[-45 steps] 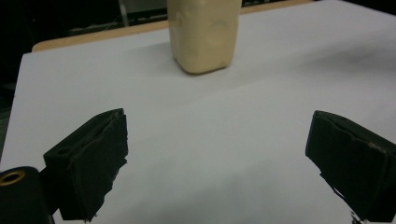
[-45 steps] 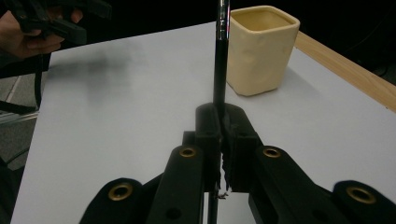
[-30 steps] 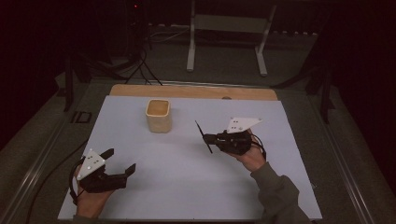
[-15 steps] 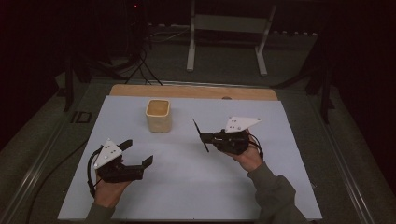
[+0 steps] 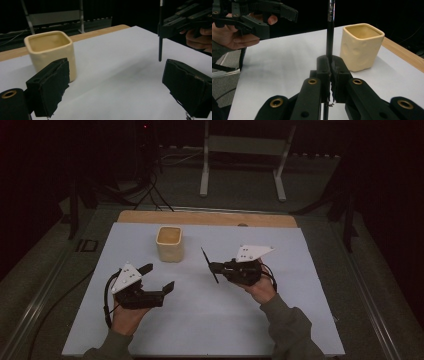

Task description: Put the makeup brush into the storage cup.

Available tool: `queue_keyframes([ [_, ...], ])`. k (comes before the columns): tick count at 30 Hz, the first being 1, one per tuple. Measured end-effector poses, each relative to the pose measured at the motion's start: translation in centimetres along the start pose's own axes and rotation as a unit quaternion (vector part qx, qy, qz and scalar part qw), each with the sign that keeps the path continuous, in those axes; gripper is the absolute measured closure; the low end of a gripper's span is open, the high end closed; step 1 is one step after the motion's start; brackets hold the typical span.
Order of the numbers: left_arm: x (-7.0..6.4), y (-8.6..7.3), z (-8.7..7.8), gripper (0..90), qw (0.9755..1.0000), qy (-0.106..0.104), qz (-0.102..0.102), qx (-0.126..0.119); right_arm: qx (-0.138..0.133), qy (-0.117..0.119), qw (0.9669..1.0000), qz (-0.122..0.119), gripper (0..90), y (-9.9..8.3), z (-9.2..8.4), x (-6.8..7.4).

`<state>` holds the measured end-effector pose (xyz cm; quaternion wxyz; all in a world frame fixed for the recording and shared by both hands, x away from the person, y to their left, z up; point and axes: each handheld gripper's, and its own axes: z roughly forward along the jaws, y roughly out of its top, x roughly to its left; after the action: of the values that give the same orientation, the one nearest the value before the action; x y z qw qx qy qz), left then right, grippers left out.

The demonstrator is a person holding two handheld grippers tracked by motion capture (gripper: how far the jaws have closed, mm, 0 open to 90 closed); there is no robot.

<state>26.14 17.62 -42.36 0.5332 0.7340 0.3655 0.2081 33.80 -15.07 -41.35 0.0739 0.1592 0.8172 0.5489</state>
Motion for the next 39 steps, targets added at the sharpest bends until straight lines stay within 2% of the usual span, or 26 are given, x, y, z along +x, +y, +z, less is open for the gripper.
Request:
queue_keyframes([
  [28,-1.8,2.2,3.1,11.9,0.9992,-0.037,0.012,-0.010,-0.008,0.022,0.9997,-0.001,85.9,0.5,1.8,0.9],
  [39,-2.4,2.6,3.7,15.9,0.9987,-0.048,0.006,-0.018,-0.008,0.032,0.9995,-0.002,85.9,0.4,2.5,1.3],
])
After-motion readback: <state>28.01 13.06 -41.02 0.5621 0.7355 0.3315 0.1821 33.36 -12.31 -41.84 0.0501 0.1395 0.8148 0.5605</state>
